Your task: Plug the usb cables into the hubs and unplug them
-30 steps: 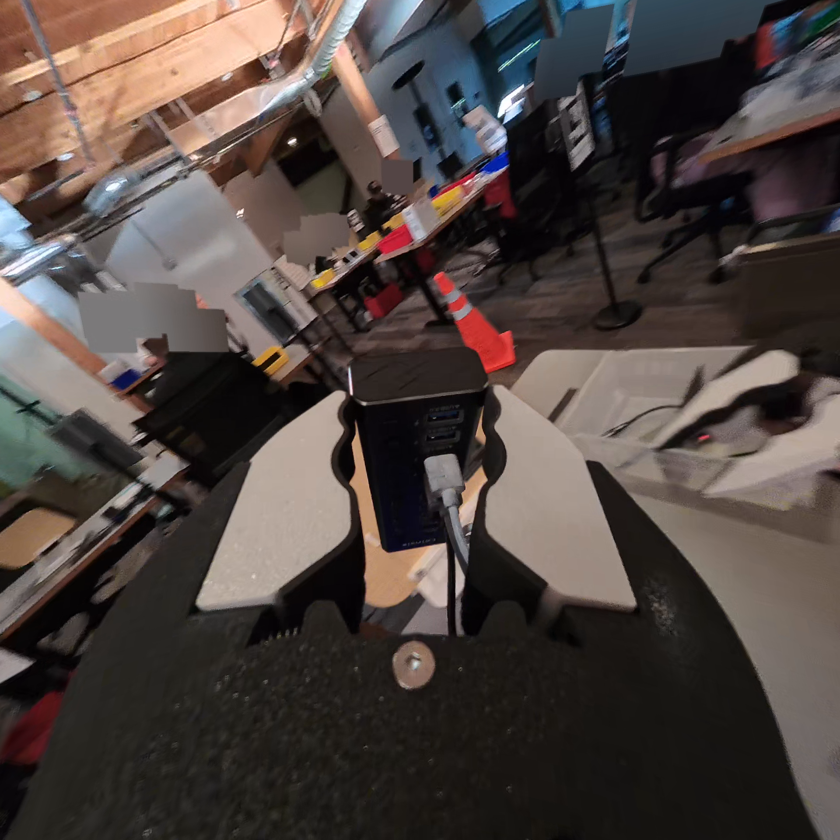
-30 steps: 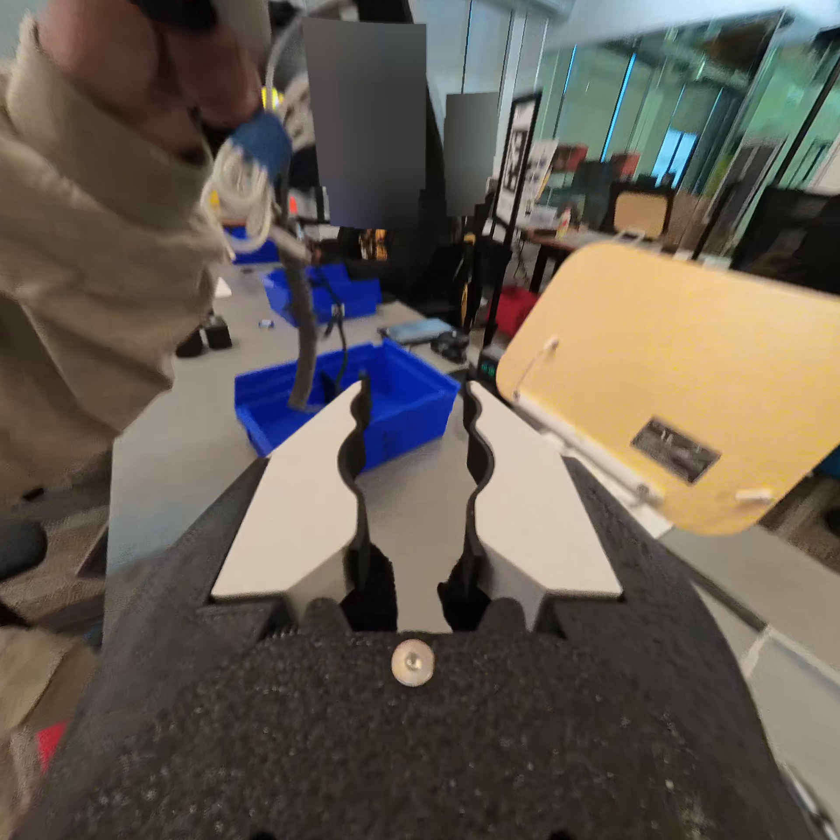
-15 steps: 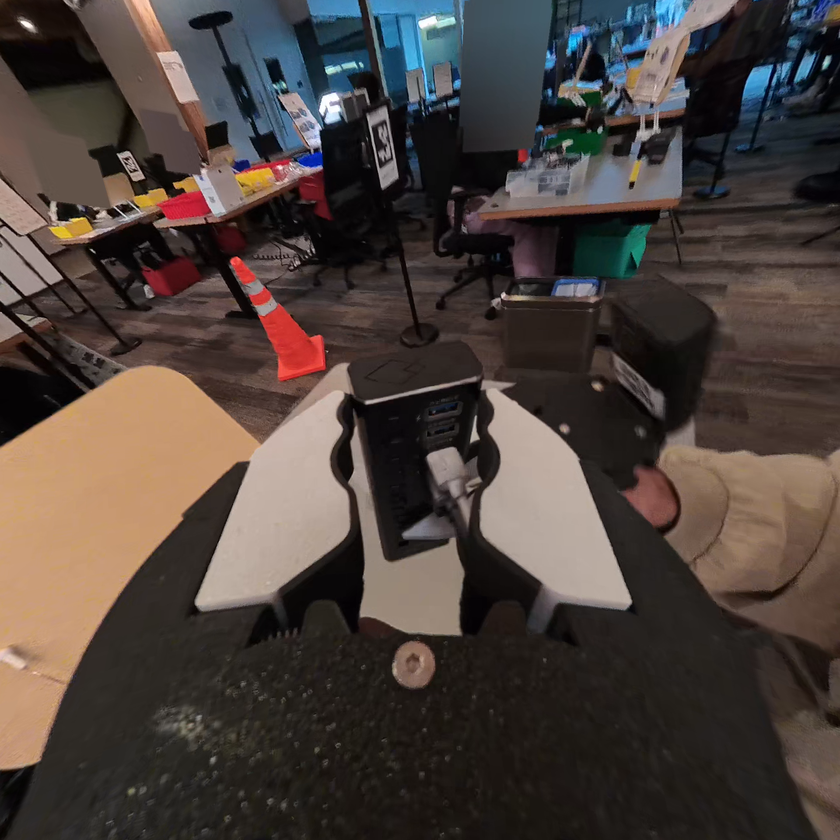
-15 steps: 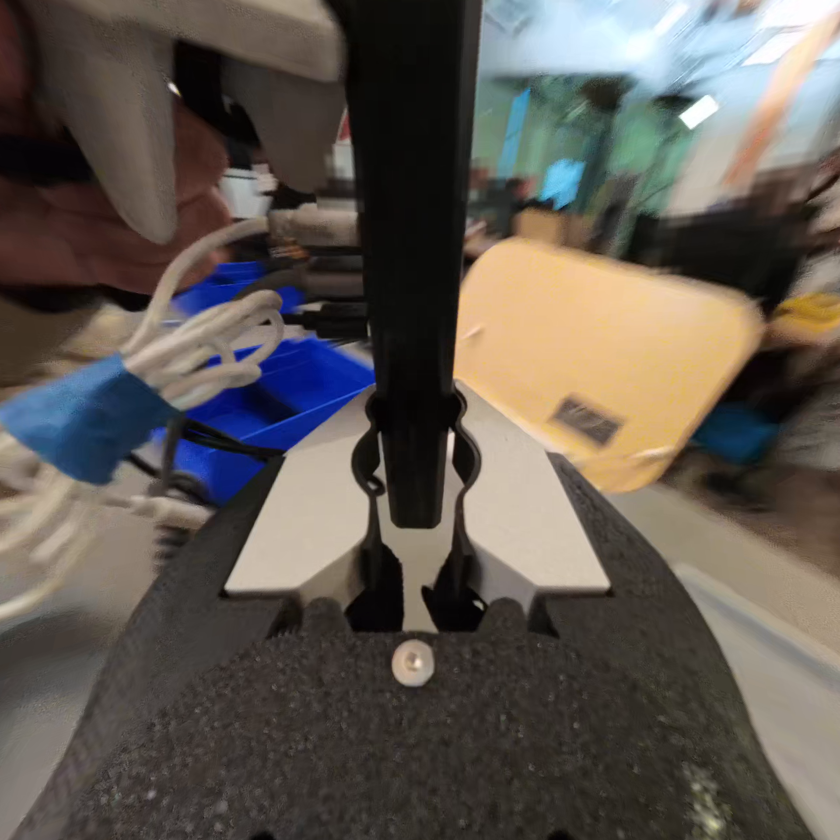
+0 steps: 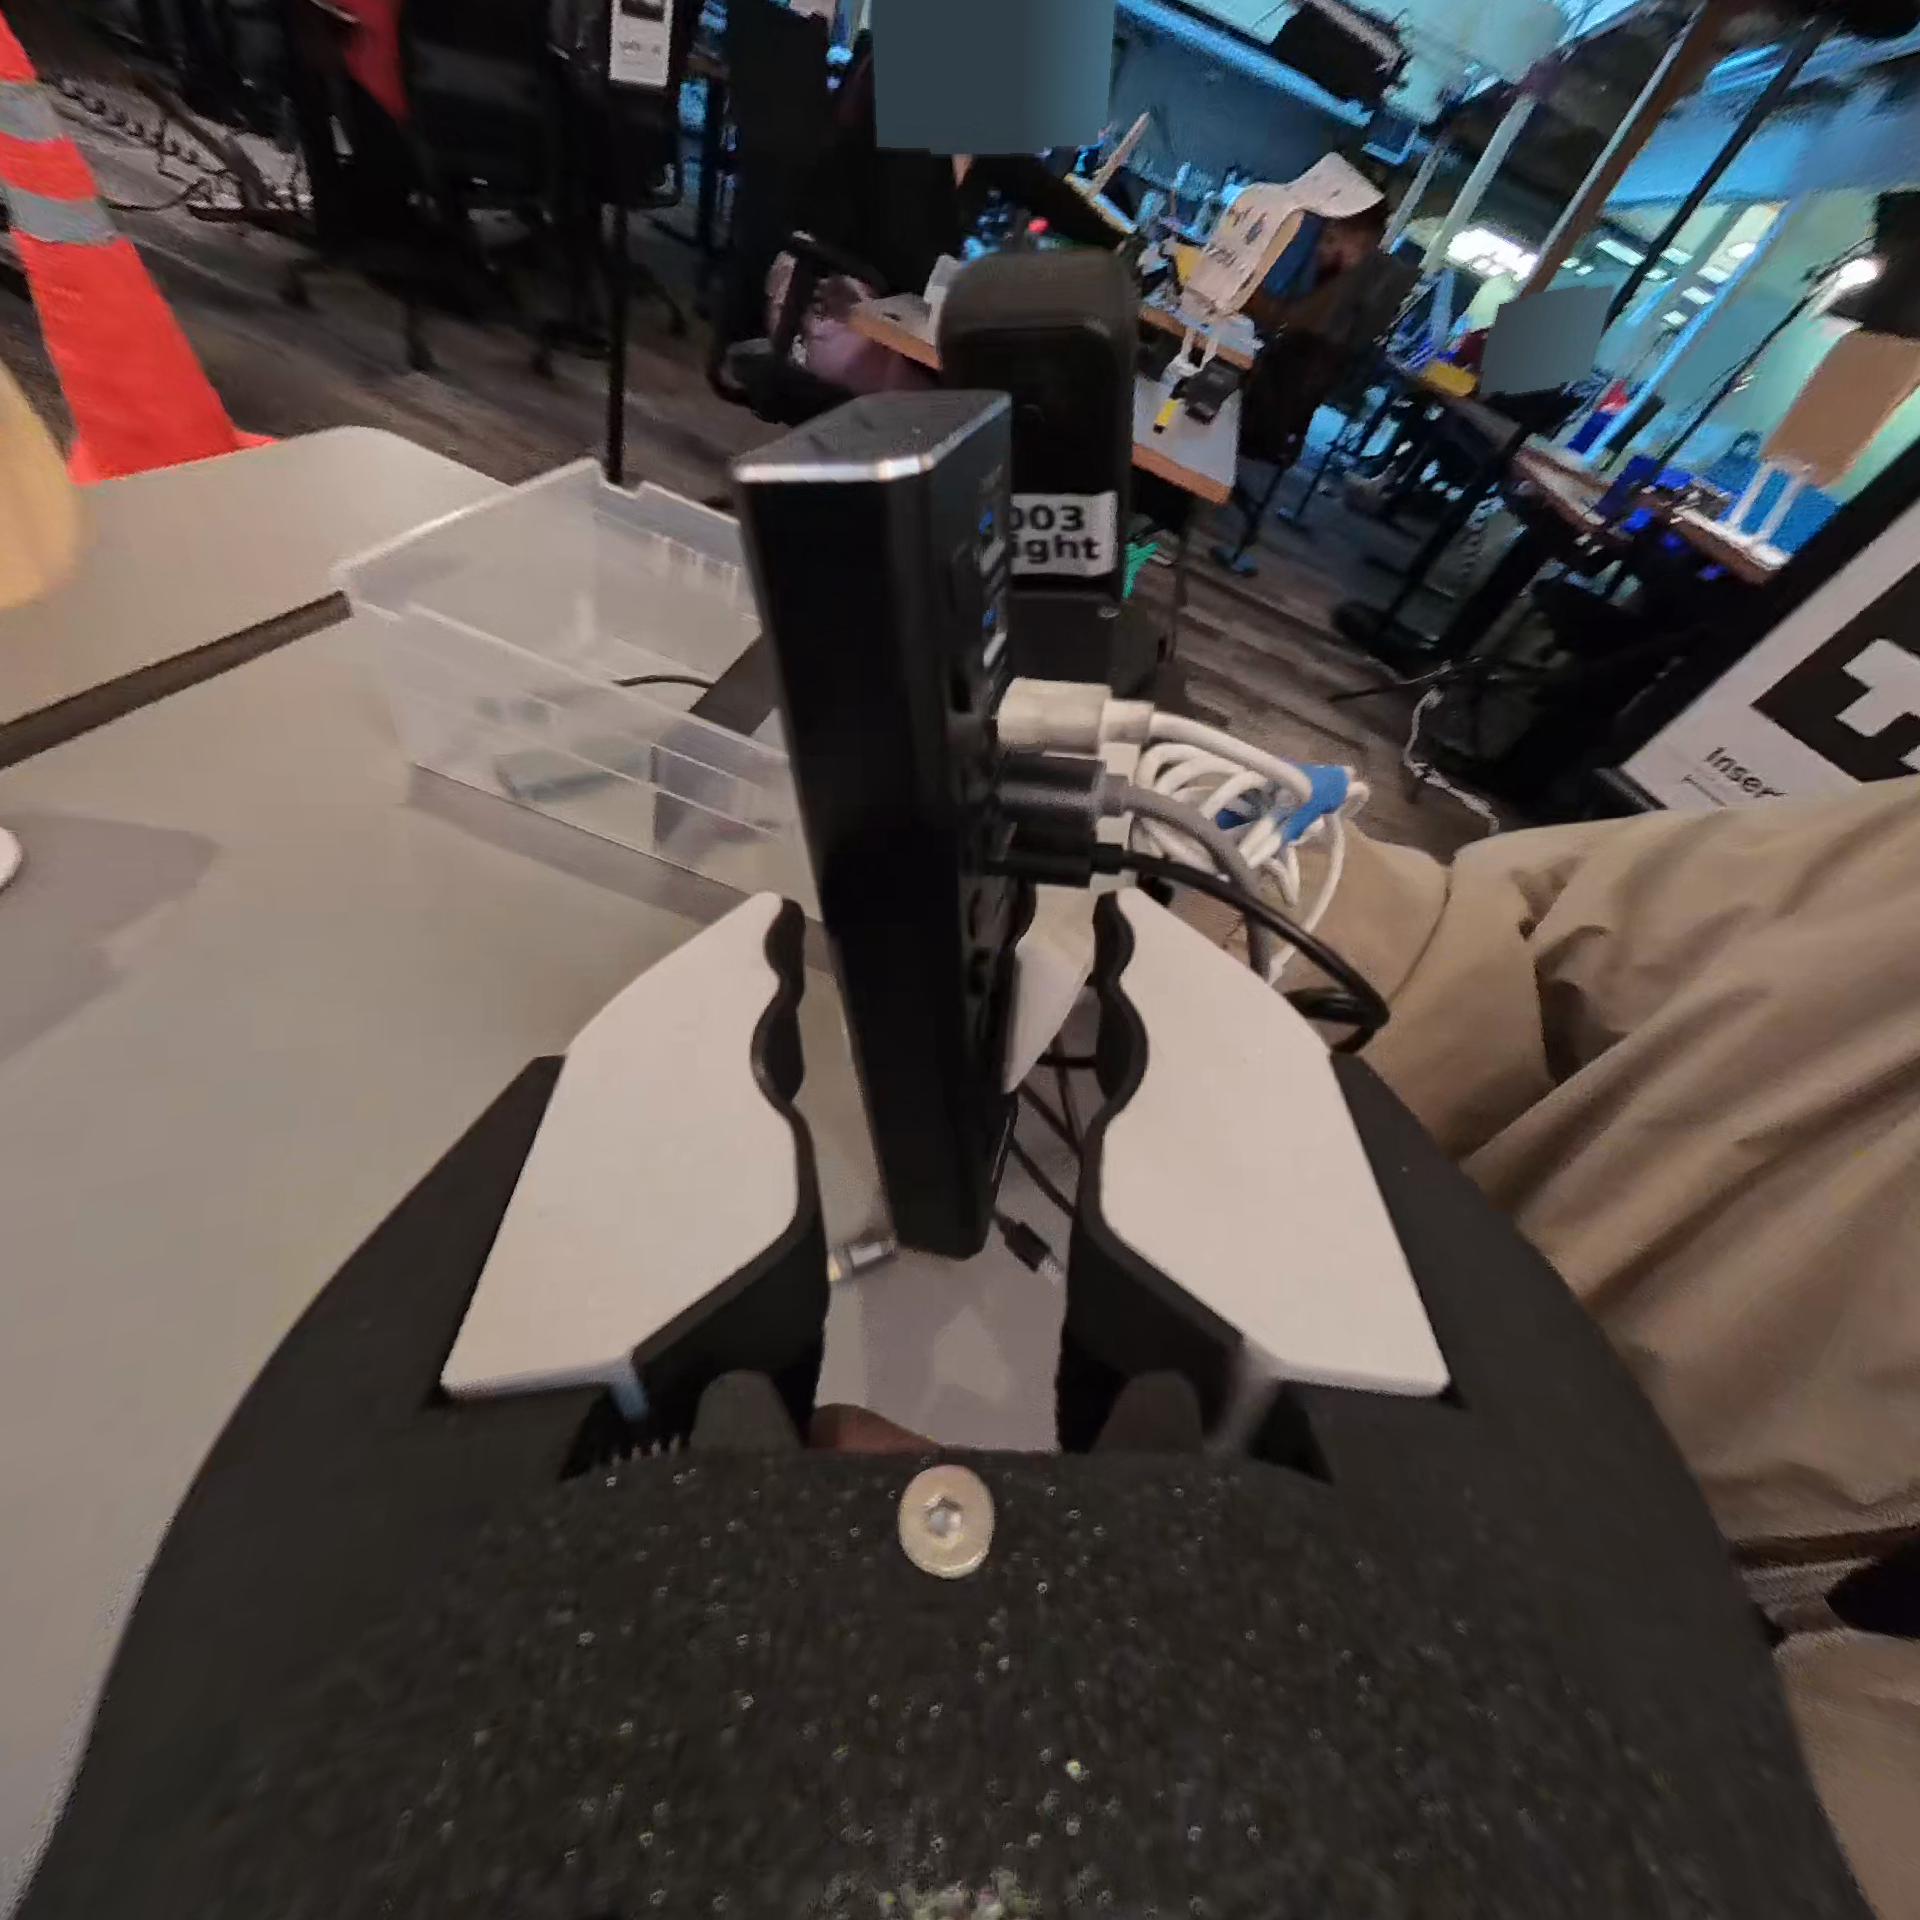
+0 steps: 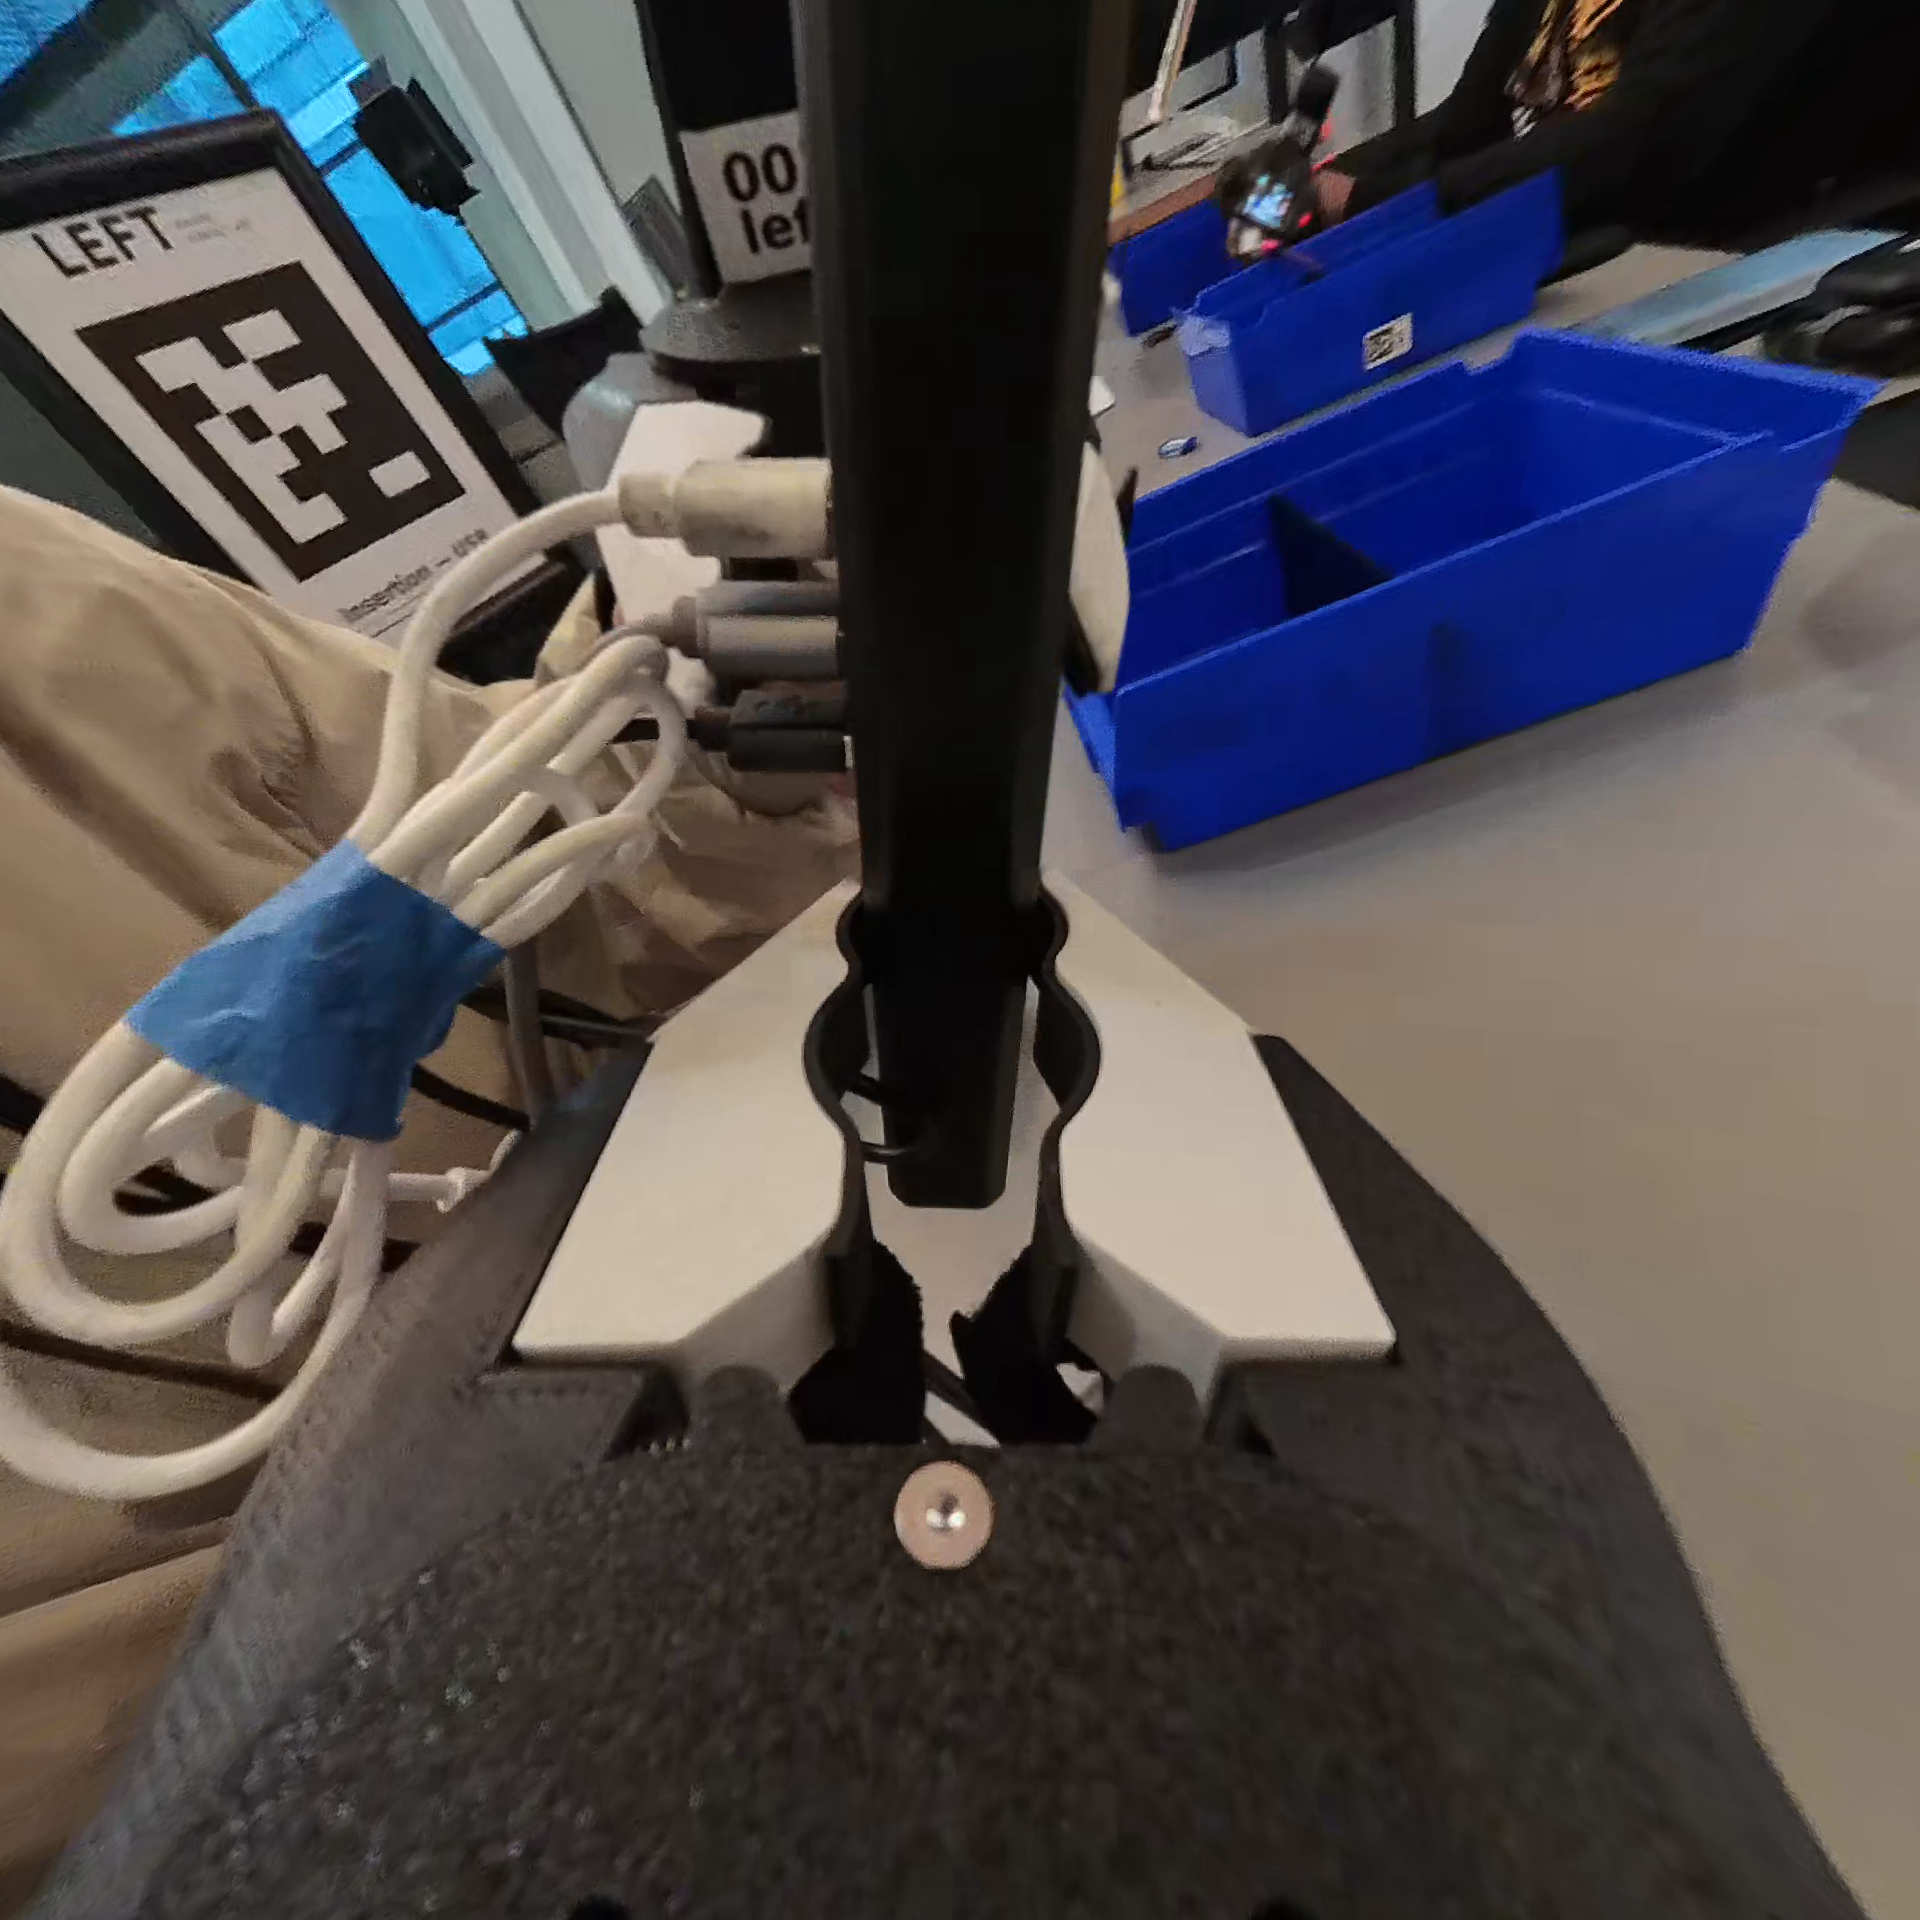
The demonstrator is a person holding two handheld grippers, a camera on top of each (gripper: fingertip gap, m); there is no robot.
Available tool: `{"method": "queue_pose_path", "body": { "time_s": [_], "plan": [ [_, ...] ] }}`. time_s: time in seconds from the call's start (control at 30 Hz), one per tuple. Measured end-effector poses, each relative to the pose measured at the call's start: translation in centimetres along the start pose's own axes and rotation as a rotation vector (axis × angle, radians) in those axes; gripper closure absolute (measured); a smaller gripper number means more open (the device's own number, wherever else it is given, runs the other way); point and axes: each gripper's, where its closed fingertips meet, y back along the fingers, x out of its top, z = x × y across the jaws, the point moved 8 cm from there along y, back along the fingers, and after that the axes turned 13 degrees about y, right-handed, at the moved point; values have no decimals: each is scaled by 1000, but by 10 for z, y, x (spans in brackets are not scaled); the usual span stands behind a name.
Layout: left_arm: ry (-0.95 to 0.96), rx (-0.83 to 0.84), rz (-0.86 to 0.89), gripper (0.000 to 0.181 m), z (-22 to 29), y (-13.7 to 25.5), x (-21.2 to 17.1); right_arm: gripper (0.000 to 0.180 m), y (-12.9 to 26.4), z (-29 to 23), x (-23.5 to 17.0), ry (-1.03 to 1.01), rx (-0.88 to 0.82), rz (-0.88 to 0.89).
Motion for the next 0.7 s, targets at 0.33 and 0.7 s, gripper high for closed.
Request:
{"method": "queue_pose_path", "body": {
  "time_s": [0.33,0.7],
  "plan": [
    [58,-120,-28,135,-1,-3,-29,153,-28,-11,-12,-51,127,-55],
    [17,-130,-101,147,-9,13,-43,153,-38,-18,-13,-44,157,-180]
  ]
}}
